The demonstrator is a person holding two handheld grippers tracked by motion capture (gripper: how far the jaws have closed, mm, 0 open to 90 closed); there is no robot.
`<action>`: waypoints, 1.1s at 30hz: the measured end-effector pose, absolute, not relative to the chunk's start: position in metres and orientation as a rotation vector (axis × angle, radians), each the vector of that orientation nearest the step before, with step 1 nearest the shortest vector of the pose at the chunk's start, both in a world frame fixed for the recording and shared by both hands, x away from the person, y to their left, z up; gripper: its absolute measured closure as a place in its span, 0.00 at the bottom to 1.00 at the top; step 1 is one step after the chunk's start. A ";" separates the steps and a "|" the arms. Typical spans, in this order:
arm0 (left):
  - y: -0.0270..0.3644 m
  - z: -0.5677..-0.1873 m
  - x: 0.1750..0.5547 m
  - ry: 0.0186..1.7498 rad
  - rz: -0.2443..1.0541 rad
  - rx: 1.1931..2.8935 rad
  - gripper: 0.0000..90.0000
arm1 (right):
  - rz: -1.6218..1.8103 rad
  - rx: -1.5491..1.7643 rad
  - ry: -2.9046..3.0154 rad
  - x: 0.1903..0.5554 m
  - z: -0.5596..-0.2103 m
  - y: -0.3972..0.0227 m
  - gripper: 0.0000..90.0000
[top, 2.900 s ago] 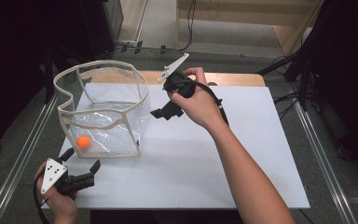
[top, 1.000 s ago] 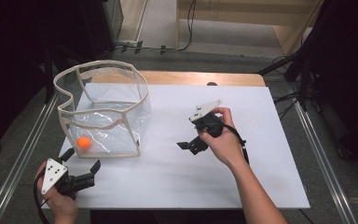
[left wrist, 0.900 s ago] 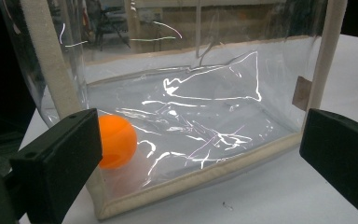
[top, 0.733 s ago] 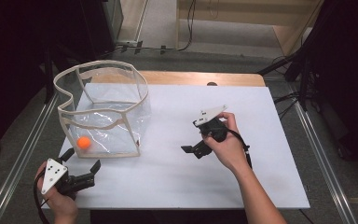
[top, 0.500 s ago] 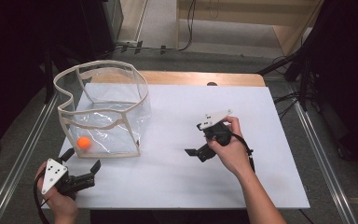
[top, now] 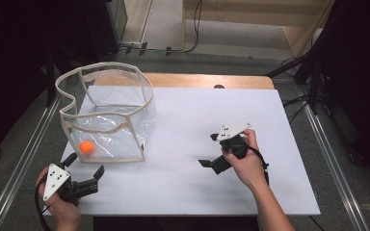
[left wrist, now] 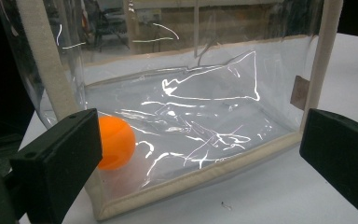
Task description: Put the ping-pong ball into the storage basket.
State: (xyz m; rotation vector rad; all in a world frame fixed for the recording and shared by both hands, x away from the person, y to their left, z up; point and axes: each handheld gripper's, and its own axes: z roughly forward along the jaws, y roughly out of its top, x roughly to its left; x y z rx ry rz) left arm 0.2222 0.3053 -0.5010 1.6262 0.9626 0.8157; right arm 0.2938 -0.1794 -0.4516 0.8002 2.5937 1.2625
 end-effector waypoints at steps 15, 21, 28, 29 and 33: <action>0.305 -0.501 0.222 0.959 0.817 1.627 0.00 | 1.333 0.839 2.513 0.280 -0.462 -0.208 0.00; 0.305 -0.501 0.222 0.958 0.817 1.629 0.00 | 1.334 0.871 2.492 0.275 -0.467 -0.218 0.00; 0.305 -0.501 0.222 0.959 0.817 1.626 0.00 | 1.351 0.903 2.455 0.271 -0.472 -0.233 0.00; 0.305 -0.501 0.222 0.959 0.817 1.627 0.00 | 1.350 0.906 2.450 0.270 -0.473 -0.234 0.00; 0.305 -0.501 0.222 0.960 0.818 1.629 0.00 | 1.354 0.916 2.431 0.268 -0.474 -0.240 0.00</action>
